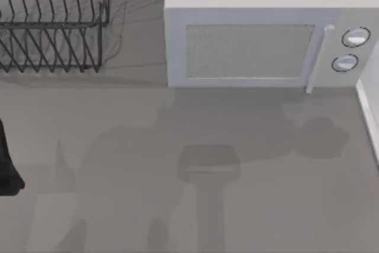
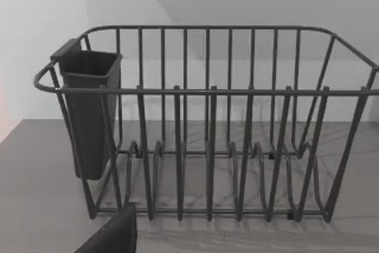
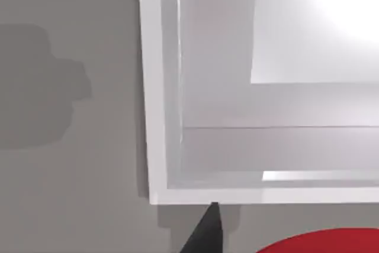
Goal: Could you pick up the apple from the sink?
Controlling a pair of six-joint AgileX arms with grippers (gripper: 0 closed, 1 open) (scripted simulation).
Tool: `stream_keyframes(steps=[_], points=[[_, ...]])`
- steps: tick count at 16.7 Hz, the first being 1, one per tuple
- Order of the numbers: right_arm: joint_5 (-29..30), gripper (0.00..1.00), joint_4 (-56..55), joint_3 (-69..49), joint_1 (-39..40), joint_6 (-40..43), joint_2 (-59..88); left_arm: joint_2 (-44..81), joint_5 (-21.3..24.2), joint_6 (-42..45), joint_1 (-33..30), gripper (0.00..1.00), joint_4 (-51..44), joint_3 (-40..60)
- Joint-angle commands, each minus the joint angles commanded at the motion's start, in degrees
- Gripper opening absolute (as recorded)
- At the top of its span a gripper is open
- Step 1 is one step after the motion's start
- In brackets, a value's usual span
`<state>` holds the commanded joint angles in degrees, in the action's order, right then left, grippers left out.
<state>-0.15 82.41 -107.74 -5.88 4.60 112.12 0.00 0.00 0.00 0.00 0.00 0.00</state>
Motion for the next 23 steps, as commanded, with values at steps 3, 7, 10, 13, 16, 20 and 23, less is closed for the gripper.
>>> stream_keyframes(steps=[3,7,10,13,16,20,23], points=[[0.39,0.00,0.43,-1.41,14.25,-13.28,1.25,0.00,0.00,0.00,0.00,1.00,0.00,0.00],[0.53,0.00,0.69,-2.59,32.71,-31.32,3.04,0.00,0.00,0.00,0.00,1.00,0.00,0.00],[0.41,0.00,1.12,-3.13,40.90,-40.05,4.29,0.00,0.00,0.00,0.00,1.00,0.00,0.00],[0.26,0.00,1.50,-3.30,43.90,-43.53,4.94,0.00,0.00,0.00,0.00,1.00,0.00,0.00],[0.25,0.00,1.53,-3.31,43.97,-43.67,4.98,0.00,0.00,0.00,0.00,1.00,0.00,0.00],[0.17,0.00,0.53,-2.28,43.78,-43.72,4.84,0.00,0.00,0.00,0.00,1.00,0.00,0.00],[0.19,0.00,-5.11,3.06,43.85,-43.74,5.29,0.00,0.00,0.00,0.00,1.00,0.00,0.00]])
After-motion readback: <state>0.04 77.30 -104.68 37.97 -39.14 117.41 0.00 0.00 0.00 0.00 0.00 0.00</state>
